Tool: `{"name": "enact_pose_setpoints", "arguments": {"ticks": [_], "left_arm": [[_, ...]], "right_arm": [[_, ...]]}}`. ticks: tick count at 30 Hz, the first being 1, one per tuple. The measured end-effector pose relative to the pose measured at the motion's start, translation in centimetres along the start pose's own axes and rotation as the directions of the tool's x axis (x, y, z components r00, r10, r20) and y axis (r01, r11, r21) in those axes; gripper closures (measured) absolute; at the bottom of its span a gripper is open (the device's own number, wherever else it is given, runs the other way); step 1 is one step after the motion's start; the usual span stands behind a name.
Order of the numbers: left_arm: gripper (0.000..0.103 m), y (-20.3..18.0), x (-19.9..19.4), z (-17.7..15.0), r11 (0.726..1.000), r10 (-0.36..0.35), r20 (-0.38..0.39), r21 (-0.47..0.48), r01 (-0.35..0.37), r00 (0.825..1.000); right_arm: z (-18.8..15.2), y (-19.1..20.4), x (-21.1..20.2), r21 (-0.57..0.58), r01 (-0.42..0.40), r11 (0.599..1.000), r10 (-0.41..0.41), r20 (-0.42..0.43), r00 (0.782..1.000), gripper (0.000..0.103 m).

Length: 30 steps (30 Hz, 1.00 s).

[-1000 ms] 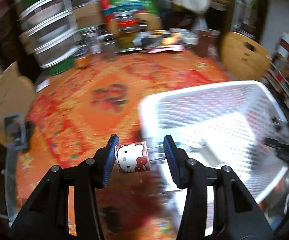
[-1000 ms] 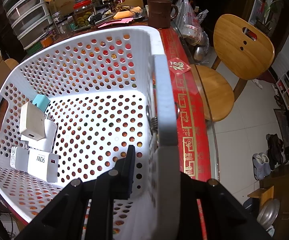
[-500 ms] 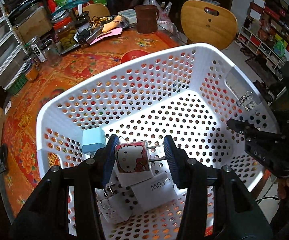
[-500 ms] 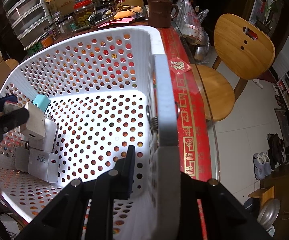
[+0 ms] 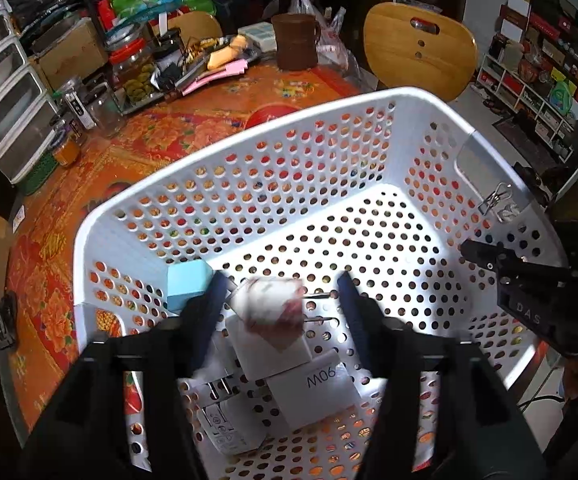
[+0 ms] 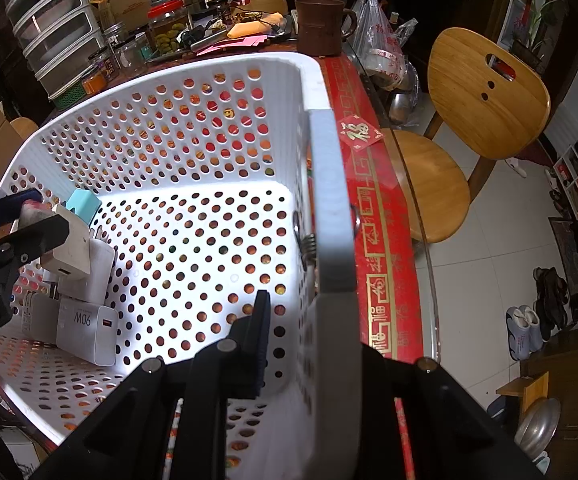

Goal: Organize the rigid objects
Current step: 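Carry the Hello Kitty charger into the basket and open the left tool, then return the left tool to the table and grasp the yellow-black toy car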

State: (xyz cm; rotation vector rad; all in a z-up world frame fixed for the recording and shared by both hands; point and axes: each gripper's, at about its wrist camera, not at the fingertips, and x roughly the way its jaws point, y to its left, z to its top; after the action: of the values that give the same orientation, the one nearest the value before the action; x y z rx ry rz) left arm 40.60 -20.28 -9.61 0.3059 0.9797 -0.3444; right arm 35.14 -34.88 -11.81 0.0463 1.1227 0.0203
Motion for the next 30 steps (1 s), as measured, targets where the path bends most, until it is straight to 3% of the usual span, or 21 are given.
{"name": "enact_pose_setpoints", "arguments": {"ticks": [2, 10, 13, 17, 20, 24, 27, 30], "left_arm": [[0.012, 0.0, -1.1, -0.2, 1.0, 0.024, 0.051, 0.014, -0.024, 0.998], [0.011, 3.4, -6.3, -3.0, 0.996, 0.092, 0.164, -0.032, -0.088, 0.982], [0.009, 6.7, -8.5, -5.7, 0.992, 0.093, 0.182, -0.1, -0.075, 0.979], [0.001, 11.9, -11.3, -11.2, 0.968, 0.176, 0.199, -0.212, -0.133, 0.964], [0.001, 15.4, -11.0, -15.4, 0.946, 0.2, 0.158, -0.288, -0.149, 0.967], [0.001, 18.1, -6.6, -19.7, 0.929, 0.172, 0.05, -0.339, -0.145, 0.984], [0.002, 18.0, -3.4, -21.0, 0.927, 0.208, -0.008, -0.319, -0.2, 0.978], [0.004, 17.6, -1.3, -21.4, 0.929, 0.176, -0.029, -0.326, -0.176, 0.984]], "right_arm": [[0.0, 0.0, 0.0, 0.0, 0.001, 1.0, -0.001, -0.001, 1.0, 0.085], [0.0, -0.1, 0.0, 0.001, -0.002, 1.0, 0.002, 0.0, 1.0, 0.085], [0.0, -0.1, 0.0, -0.001, -0.001, 1.0, 0.001, 0.0, 1.0, 0.085], [0.0, -0.1, 0.1, -0.002, 0.002, 1.0, -0.002, -0.001, 1.0, 0.085], [0.0, -0.1, 0.0, -0.002, 0.004, 1.0, -0.004, 0.002, 1.0, 0.085], [0.0, -0.1, 0.0, -0.003, 0.007, 1.0, -0.007, 0.003, 1.0, 0.085], [-0.1, -0.1, 0.0, -0.008, 0.003, 1.0, -0.003, 0.006, 1.0, 0.085], [-0.1, -0.1, 0.0, -0.009, 0.007, 1.0, -0.007, 0.004, 1.0, 0.085]]}}
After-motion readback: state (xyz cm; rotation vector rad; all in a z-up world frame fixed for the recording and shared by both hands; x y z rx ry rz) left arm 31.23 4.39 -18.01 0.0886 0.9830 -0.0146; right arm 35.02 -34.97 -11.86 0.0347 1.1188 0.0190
